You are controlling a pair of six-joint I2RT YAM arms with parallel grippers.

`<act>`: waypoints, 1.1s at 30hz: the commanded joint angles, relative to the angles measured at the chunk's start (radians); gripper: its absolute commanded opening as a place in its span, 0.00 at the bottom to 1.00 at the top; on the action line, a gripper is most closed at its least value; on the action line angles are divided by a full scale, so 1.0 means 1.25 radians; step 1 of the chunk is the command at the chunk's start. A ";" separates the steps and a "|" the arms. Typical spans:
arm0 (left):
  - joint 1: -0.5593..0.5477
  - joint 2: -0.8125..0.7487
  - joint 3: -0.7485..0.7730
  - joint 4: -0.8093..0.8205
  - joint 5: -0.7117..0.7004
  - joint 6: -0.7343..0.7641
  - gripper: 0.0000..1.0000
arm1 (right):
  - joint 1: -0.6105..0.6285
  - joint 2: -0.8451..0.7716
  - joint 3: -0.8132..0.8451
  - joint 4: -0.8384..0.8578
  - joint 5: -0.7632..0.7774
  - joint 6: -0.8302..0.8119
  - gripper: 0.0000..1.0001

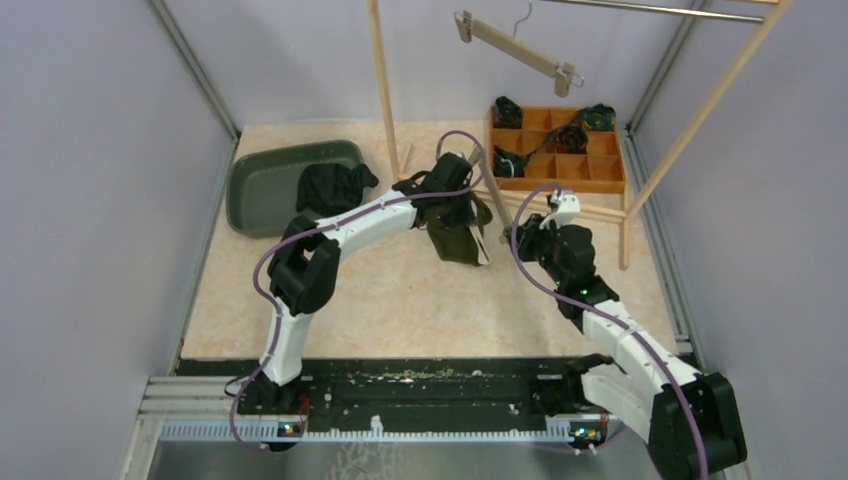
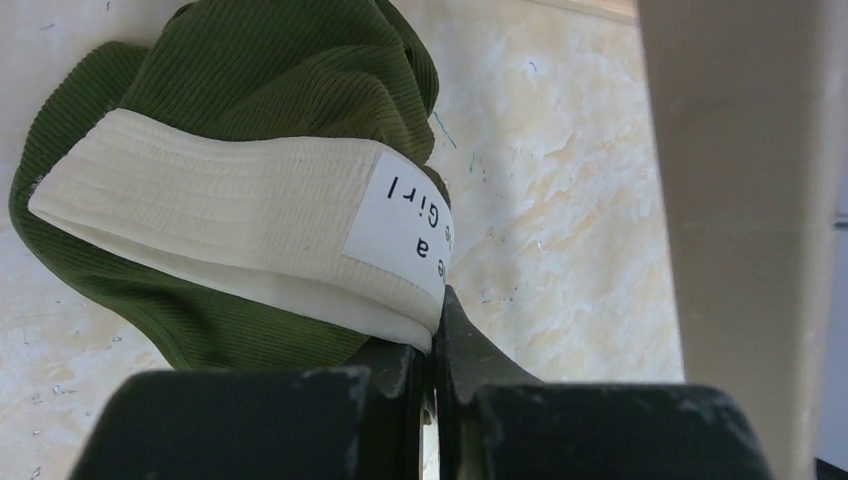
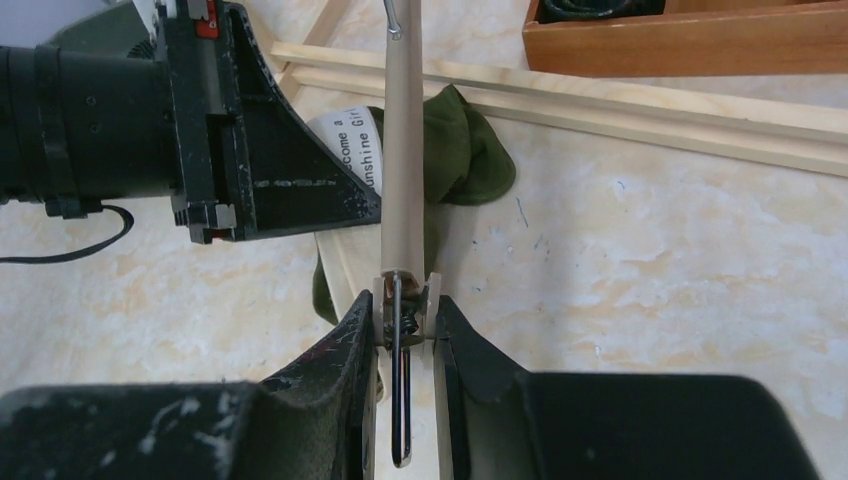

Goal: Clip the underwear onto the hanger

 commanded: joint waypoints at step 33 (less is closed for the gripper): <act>0.008 0.027 0.047 0.003 0.023 0.003 0.03 | 0.129 0.174 -0.270 0.783 0.128 0.120 0.00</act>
